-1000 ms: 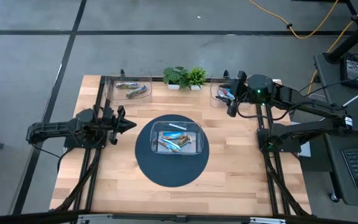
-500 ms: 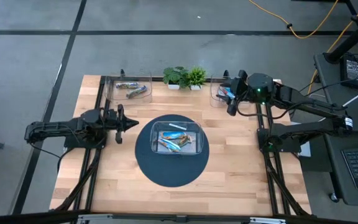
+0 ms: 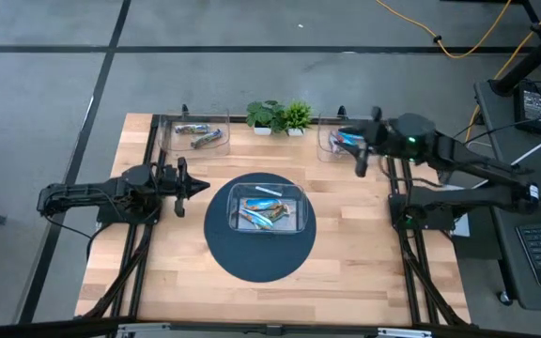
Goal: Pick and place Granola Bars by type
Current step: Return to Home Position
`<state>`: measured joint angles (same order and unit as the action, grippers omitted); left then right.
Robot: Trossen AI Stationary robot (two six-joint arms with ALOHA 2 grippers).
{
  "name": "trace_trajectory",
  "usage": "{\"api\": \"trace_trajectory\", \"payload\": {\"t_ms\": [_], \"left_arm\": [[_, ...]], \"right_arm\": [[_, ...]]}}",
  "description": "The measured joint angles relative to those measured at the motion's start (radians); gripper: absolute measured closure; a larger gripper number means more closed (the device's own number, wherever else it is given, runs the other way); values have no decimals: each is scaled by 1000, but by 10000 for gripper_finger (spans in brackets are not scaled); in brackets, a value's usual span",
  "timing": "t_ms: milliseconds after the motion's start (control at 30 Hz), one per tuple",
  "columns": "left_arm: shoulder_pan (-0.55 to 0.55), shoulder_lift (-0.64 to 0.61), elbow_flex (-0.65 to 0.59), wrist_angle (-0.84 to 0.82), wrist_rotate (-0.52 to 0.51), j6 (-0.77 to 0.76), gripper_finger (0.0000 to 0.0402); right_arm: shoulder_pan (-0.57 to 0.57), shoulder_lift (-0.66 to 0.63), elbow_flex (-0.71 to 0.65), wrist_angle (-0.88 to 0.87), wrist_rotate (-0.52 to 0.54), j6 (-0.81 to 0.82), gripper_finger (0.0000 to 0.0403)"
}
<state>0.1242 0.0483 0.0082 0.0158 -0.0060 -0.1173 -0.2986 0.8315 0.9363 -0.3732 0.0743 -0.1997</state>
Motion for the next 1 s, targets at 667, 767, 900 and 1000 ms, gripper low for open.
{"api": "trace_trajectory", "payload": {"t_ms": [667,767,900,1000], "left_arm": [[0,0,0,4,-2,0,397],[0,0,0,3,-2,0,397],[0,2,0,3,-1,0,394],[0,2,0,3,4,0,394]], "right_arm": [[-8,-823,-579,233,-135,264,397],[1,-787,-632,390,-187,284,399],[47,-783,-795,751,-230,373,400],[110,-784,-896,917,-205,426,400]]}}
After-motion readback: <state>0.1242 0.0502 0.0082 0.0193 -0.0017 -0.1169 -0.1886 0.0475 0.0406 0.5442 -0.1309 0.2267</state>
